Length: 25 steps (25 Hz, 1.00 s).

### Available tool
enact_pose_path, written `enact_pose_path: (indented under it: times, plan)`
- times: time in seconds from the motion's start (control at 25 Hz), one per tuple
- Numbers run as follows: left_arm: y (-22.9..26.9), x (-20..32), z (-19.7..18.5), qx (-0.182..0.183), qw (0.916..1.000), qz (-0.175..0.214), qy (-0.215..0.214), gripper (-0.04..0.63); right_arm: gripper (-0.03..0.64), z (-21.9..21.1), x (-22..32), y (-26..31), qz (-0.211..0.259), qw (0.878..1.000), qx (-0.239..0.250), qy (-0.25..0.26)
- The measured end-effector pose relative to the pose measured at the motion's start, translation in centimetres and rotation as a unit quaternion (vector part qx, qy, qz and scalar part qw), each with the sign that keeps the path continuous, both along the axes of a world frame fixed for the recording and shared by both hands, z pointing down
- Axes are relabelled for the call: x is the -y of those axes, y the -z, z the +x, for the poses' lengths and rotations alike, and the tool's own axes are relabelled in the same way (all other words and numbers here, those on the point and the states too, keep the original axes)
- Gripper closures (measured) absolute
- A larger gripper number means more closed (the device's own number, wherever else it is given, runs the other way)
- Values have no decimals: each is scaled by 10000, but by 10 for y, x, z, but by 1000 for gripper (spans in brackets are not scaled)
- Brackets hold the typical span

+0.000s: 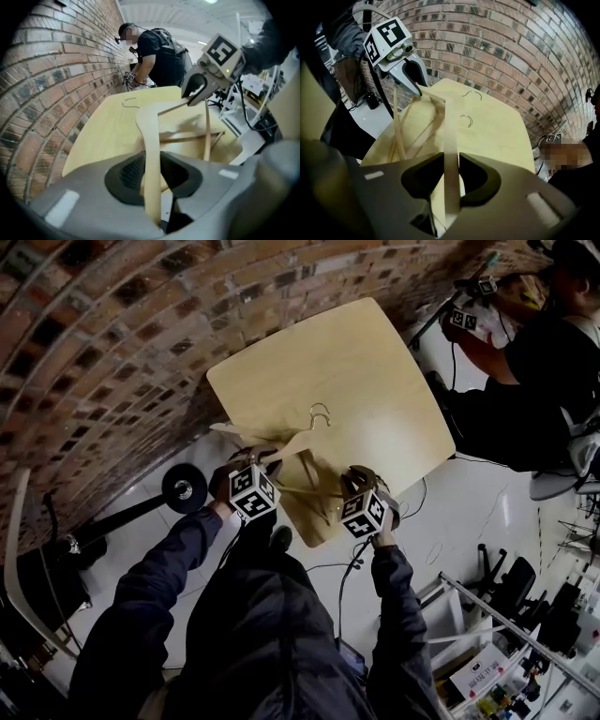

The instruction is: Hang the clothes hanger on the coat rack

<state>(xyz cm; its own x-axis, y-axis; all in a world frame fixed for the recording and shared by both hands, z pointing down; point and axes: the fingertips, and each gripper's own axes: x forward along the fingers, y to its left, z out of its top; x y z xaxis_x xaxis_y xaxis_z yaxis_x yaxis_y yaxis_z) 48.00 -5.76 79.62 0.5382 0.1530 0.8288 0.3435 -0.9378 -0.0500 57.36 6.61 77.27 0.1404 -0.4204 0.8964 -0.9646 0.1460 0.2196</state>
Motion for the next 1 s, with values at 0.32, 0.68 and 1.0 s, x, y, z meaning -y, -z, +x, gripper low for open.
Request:
enact_pose_path:
  times: [0.32, 0.68, 1.0]
  plan:
    - [54, -36, -51, -461, 9978, 441, 184, 497, 511, -50, -35, 56, 485, 9975, -470, 201]
    - [125, -112, -162, -820, 9901, 912, 680, 497, 512, -148, -100, 124, 1033, 9866, -970, 805]
    - [173, -132, -246, -1084, 9754, 1399, 1314, 498, 512, -218, -107, 169, 1461, 9695, -1330, 1454]
